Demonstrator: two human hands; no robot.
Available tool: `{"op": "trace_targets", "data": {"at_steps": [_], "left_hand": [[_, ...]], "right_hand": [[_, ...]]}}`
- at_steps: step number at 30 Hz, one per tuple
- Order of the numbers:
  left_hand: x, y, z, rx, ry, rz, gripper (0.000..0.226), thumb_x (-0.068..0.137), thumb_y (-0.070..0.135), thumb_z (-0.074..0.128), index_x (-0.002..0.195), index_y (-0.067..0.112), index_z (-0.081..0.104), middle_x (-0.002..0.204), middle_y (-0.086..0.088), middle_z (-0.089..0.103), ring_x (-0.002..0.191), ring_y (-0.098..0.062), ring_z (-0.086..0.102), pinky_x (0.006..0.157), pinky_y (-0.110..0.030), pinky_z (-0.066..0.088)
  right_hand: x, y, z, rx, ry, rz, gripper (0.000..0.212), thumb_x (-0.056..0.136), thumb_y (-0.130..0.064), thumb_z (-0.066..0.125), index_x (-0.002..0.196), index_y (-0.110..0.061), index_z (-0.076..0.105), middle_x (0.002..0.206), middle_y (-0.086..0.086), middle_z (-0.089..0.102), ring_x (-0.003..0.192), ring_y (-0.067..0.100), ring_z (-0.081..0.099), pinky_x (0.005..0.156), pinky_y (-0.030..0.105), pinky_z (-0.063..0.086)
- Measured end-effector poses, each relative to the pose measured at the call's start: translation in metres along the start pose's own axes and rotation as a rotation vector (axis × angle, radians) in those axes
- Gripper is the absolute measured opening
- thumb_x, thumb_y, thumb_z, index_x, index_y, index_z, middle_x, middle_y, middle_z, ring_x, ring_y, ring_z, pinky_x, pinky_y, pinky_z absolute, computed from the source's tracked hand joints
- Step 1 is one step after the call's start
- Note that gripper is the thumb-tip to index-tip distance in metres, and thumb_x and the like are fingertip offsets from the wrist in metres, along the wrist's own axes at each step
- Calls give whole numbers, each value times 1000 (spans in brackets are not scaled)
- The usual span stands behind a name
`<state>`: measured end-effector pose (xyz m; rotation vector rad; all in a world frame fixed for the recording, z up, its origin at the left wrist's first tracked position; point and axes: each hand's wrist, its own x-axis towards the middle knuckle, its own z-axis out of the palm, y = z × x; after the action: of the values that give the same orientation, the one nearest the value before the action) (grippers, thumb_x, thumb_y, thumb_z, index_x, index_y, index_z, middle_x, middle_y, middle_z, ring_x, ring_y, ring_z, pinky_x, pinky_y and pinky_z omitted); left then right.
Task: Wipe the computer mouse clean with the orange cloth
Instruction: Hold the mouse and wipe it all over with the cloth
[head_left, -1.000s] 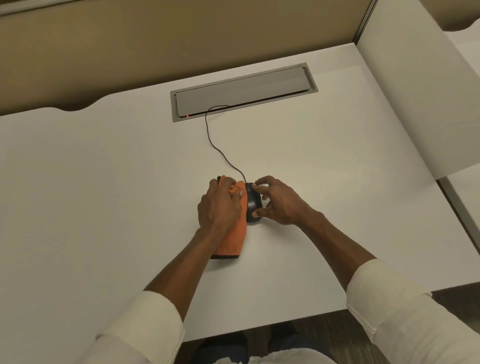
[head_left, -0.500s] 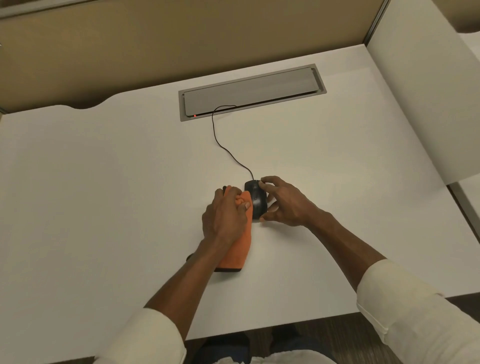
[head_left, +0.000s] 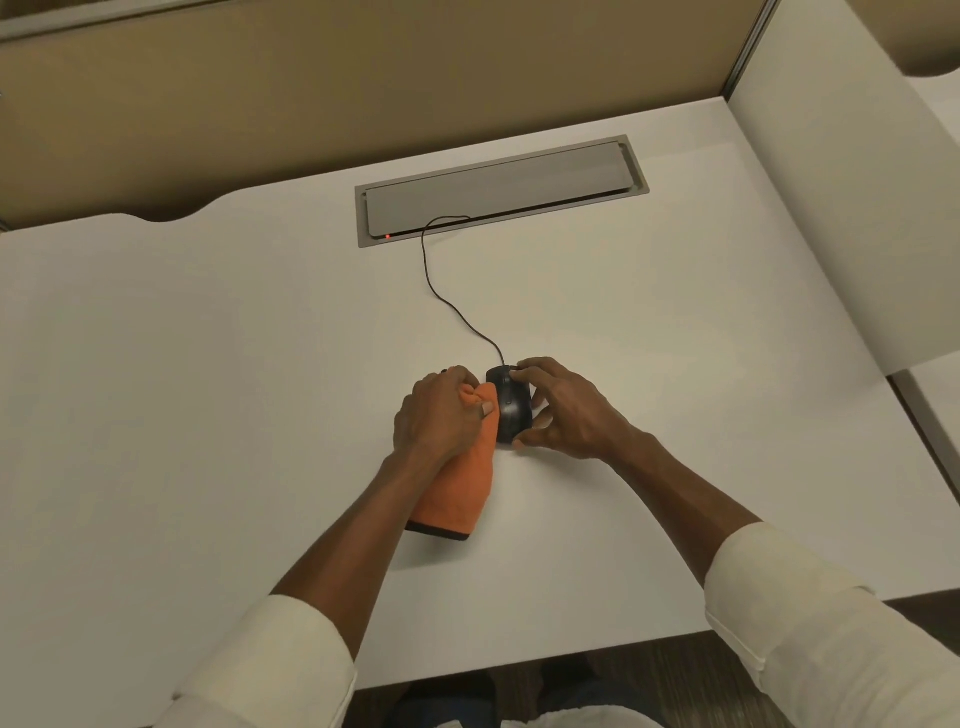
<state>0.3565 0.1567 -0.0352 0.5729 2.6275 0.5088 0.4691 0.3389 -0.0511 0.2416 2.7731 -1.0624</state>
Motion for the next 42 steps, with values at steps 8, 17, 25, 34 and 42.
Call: {"op": "trace_targets", "data": {"at_steps": [8, 17, 25, 34, 42], "left_hand": [[21, 12, -4, -66, 62, 3, 25, 94, 47, 68, 115, 35, 66, 119, 1, 67, 110, -27, 66, 88, -39, 51], [-35, 11, 19, -75, 133, -64, 27, 103, 43, 54, 126, 30, 57, 126, -4, 57, 101, -34, 66, 81, -38, 45], [-56, 17, 28, -120, 180, -88, 26, 105, 38, 52, 129, 28, 57, 127, -4, 55, 102, -33, 66, 83, -39, 47], [13, 14, 2, -62, 106, 34, 19, 99, 44, 58, 116, 36, 63, 119, 0, 62, 107, -30, 66, 89, -40, 49], [22, 25, 3, 27, 90, 30, 24, 104, 42, 52, 119, 26, 61, 125, -6, 60, 103, -35, 66, 85, -40, 49]], "right_hand": [[1, 1, 0, 24, 5, 5, 90, 70, -33, 95, 147, -13, 54, 152, 3, 49, 96, 22, 72, 80, 29, 59], [1, 1, -1, 16, -2, -5, 88, 72, -31, 94, 148, -13, 54, 153, 4, 48, 95, 21, 70, 83, 30, 59], [1, 2, -1, 19, -5, -8, 90, 73, -34, 94, 150, -14, 53, 154, 1, 48, 95, 20, 71, 83, 28, 57], [1, 1, -1, 5, -11, -2, 87, 74, -30, 93, 149, -15, 54, 156, 3, 47, 93, 21, 72, 84, 31, 59], [1, -1, -1, -9, -9, 8, 88, 74, -30, 93, 151, -15, 53, 156, 2, 46, 95, 20, 72, 85, 31, 58]]}}
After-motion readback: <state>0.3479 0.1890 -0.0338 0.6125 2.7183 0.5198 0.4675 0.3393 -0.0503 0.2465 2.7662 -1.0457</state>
